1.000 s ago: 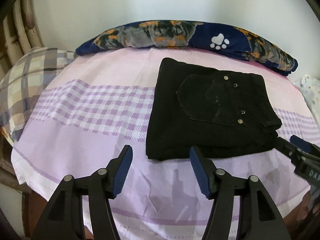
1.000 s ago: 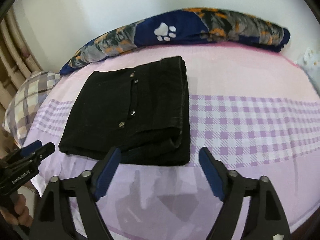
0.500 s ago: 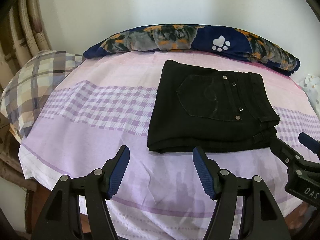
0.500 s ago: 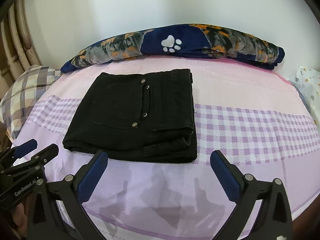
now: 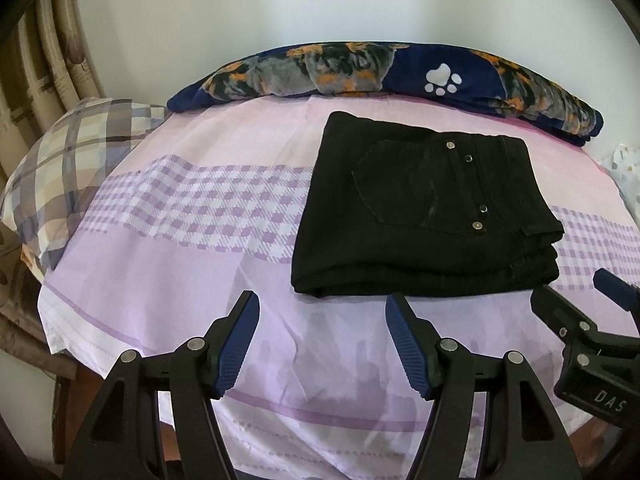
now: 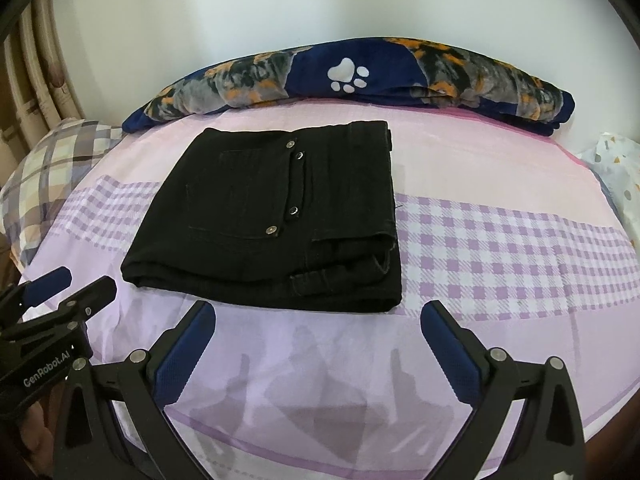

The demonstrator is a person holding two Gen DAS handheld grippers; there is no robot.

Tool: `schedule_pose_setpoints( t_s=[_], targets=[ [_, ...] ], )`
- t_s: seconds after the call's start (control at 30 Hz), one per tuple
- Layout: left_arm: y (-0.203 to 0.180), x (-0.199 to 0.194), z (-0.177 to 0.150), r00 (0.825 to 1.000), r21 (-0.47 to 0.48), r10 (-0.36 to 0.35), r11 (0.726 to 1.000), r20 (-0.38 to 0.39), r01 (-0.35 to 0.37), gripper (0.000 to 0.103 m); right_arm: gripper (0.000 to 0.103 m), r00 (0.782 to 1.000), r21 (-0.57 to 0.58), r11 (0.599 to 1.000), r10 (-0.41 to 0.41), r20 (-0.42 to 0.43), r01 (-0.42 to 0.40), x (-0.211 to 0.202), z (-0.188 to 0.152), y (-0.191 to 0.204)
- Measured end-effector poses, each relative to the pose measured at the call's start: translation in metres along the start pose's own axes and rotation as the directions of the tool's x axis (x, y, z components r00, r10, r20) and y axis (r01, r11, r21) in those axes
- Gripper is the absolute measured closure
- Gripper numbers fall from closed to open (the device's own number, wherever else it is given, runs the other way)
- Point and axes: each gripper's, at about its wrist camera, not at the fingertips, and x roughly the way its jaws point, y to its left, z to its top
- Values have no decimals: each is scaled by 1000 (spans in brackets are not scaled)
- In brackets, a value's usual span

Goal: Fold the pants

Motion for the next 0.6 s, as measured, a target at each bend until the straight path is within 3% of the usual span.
schedule_pose_setpoints(
  t_s=[0.6],
  targets=[
    [-5,7,-3,1000,12,0,1000,-24,1,37,2,1000,-16,1000,-10,6,10,0,-2,4]
  ],
)
